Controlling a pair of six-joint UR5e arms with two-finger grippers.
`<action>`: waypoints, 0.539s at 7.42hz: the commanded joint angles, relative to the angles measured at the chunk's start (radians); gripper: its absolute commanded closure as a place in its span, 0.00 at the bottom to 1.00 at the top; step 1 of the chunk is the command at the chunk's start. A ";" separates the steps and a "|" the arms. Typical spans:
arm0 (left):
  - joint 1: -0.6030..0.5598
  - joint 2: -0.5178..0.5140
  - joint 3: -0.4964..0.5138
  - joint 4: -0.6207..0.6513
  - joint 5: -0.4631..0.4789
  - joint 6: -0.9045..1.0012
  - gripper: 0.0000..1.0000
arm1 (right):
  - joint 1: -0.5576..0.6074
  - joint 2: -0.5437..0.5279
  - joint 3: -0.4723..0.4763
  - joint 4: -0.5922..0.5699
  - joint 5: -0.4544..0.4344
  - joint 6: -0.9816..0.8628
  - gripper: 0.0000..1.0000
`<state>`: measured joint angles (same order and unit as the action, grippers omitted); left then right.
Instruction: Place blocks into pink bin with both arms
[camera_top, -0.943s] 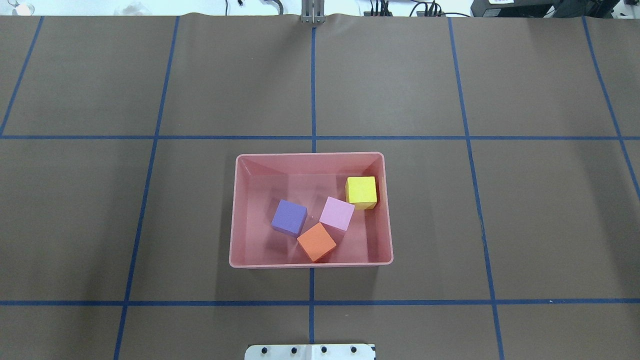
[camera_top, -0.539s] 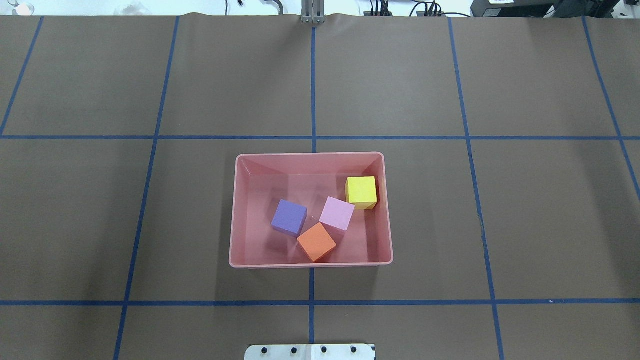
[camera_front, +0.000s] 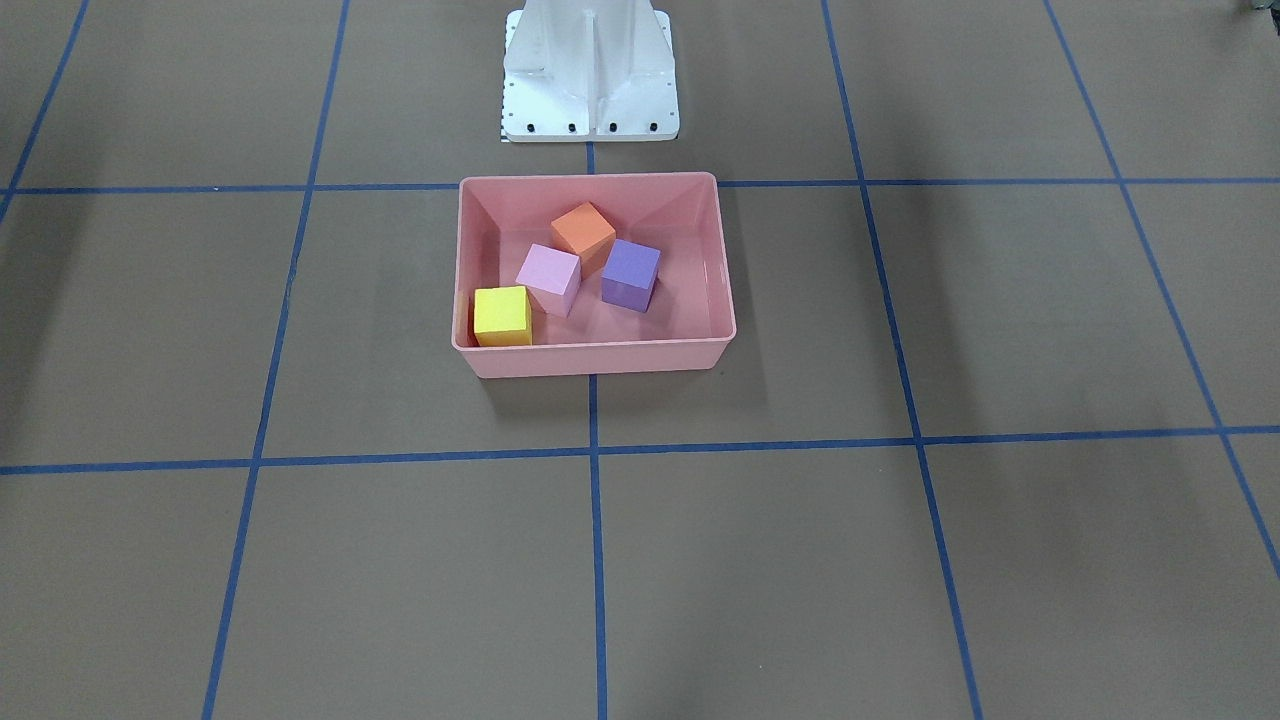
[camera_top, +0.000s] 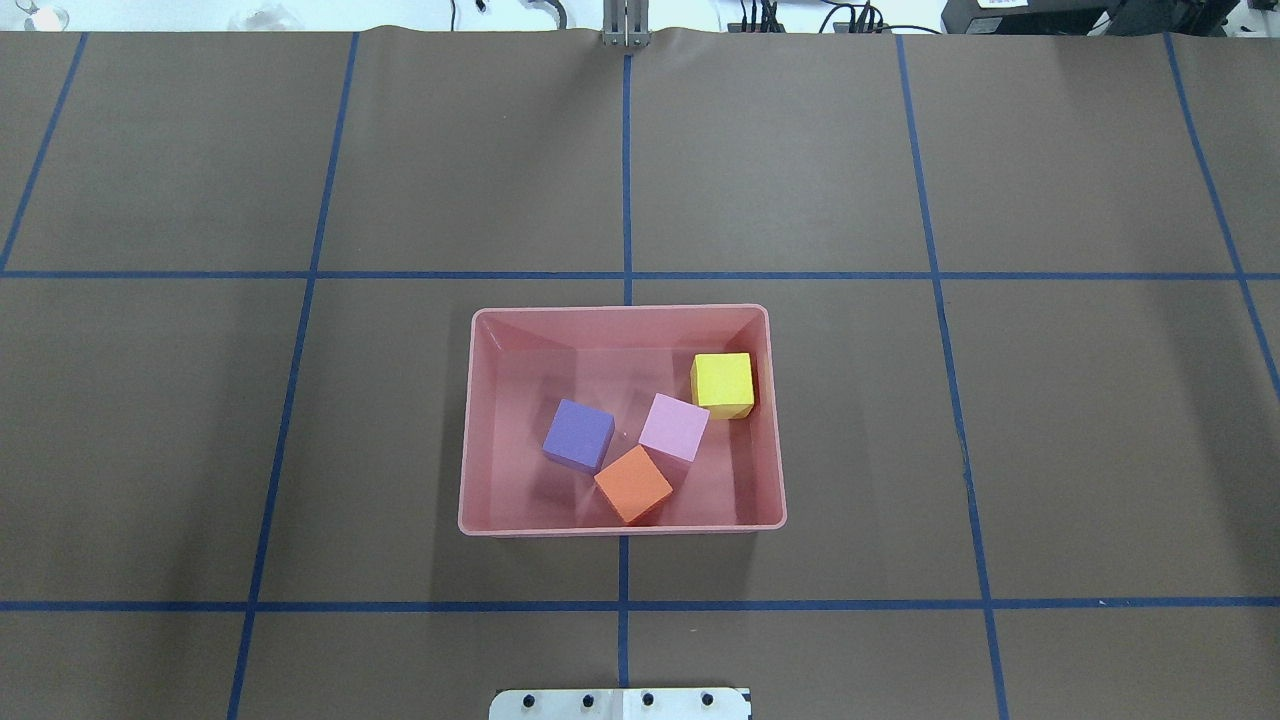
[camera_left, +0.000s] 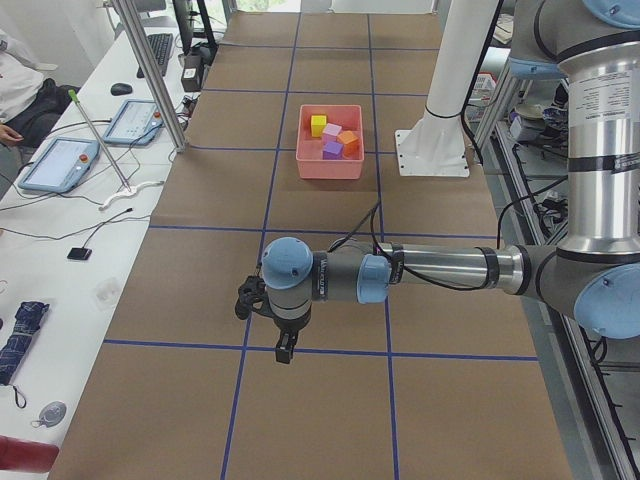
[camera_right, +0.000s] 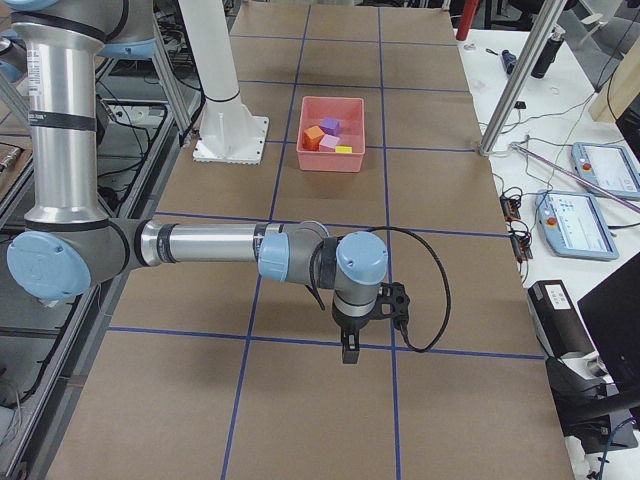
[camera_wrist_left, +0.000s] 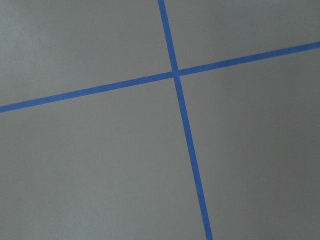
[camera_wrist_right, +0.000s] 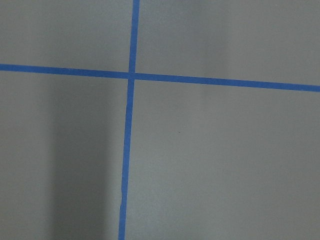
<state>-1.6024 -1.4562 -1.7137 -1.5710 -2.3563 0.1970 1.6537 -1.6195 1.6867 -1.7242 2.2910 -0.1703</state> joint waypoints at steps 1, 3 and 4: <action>-0.001 0.019 -0.006 0.000 -0.001 -0.001 0.00 | 0.000 -0.002 0.002 0.000 0.001 0.000 0.00; -0.001 0.025 -0.009 0.000 -0.003 -0.002 0.00 | 0.000 -0.002 0.004 0.000 0.001 0.000 0.00; -0.001 0.025 -0.007 0.000 -0.001 -0.001 0.00 | 0.000 -0.002 0.004 0.000 0.005 -0.002 0.00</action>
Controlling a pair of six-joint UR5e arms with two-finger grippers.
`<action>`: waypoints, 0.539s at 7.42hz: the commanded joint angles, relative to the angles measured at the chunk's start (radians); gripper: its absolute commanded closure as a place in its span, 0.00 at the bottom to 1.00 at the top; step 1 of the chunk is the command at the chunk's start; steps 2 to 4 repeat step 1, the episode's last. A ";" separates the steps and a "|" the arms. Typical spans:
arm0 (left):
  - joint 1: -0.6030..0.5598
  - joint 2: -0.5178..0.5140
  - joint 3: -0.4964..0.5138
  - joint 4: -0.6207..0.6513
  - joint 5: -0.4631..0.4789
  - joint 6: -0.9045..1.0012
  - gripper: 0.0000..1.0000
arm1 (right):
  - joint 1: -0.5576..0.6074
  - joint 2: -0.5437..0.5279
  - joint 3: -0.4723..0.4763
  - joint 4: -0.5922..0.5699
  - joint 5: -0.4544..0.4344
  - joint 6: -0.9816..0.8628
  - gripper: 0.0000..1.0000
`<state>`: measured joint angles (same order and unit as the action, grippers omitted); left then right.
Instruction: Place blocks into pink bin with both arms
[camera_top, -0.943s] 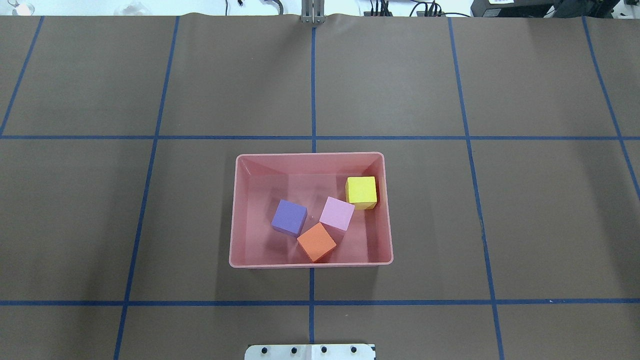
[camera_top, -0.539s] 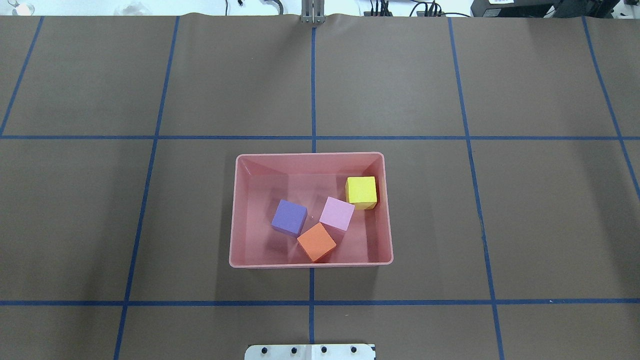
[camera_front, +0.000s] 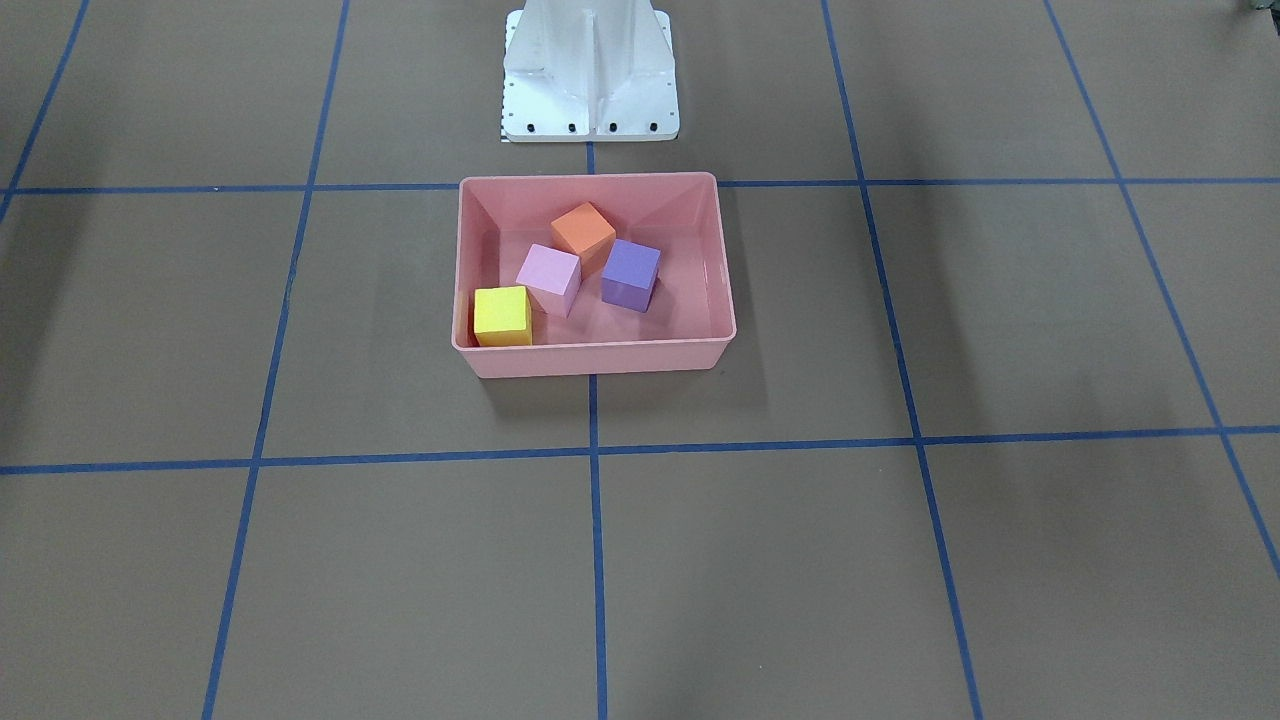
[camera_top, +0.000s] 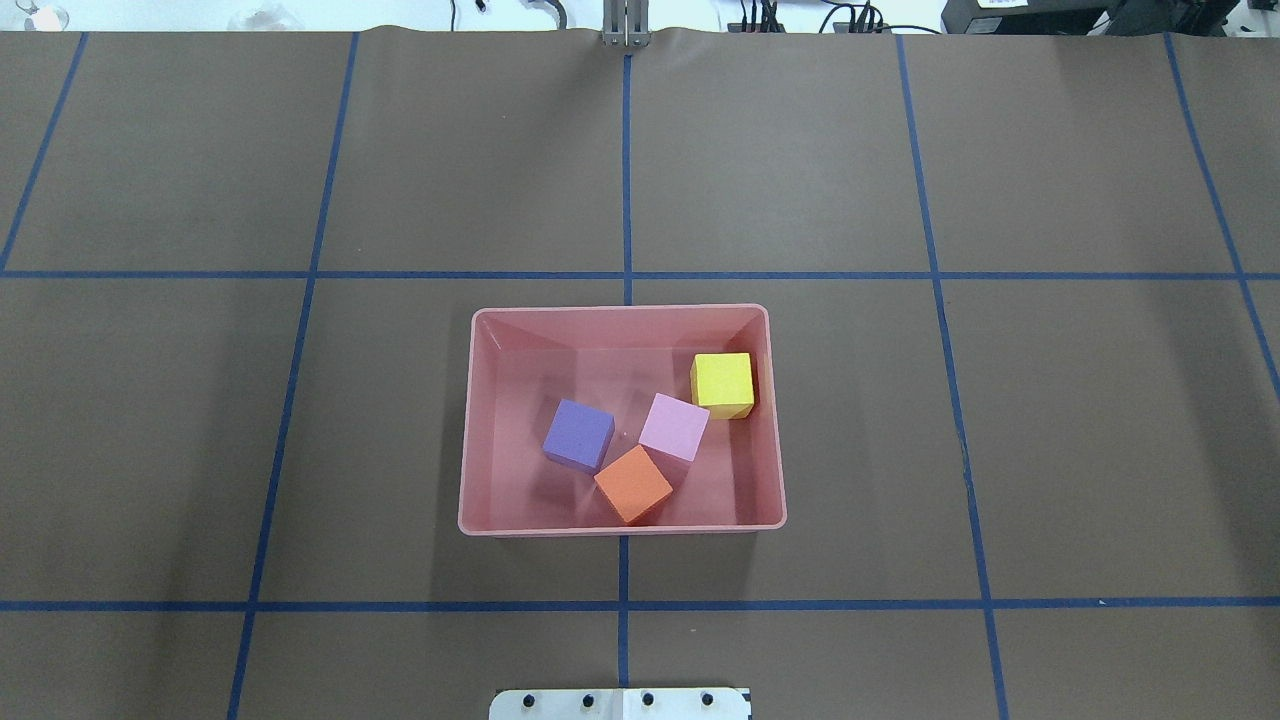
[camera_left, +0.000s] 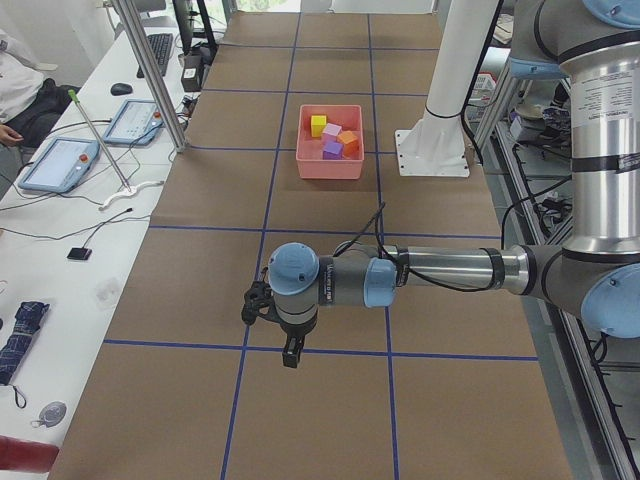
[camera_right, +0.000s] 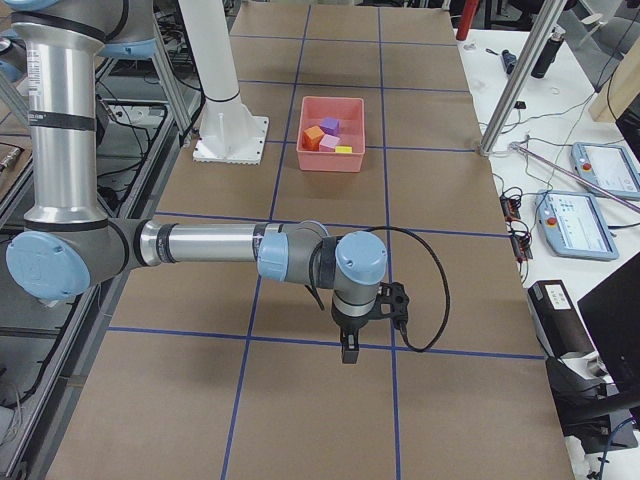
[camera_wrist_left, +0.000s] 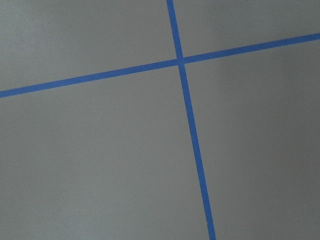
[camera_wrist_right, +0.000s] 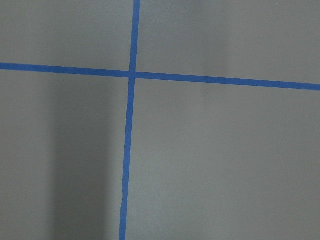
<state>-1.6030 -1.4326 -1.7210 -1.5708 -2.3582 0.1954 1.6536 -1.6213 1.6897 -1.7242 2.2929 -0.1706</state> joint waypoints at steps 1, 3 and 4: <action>0.000 0.001 -0.002 0.000 0.001 0.001 0.00 | 0.000 -0.002 -0.004 0.000 0.004 -0.006 0.00; 0.000 0.001 -0.002 0.000 0.001 0.001 0.00 | 0.000 -0.002 -0.004 0.000 0.004 -0.006 0.00; 0.000 0.001 -0.002 0.000 0.001 0.001 0.00 | 0.000 -0.002 -0.004 0.000 0.004 -0.006 0.00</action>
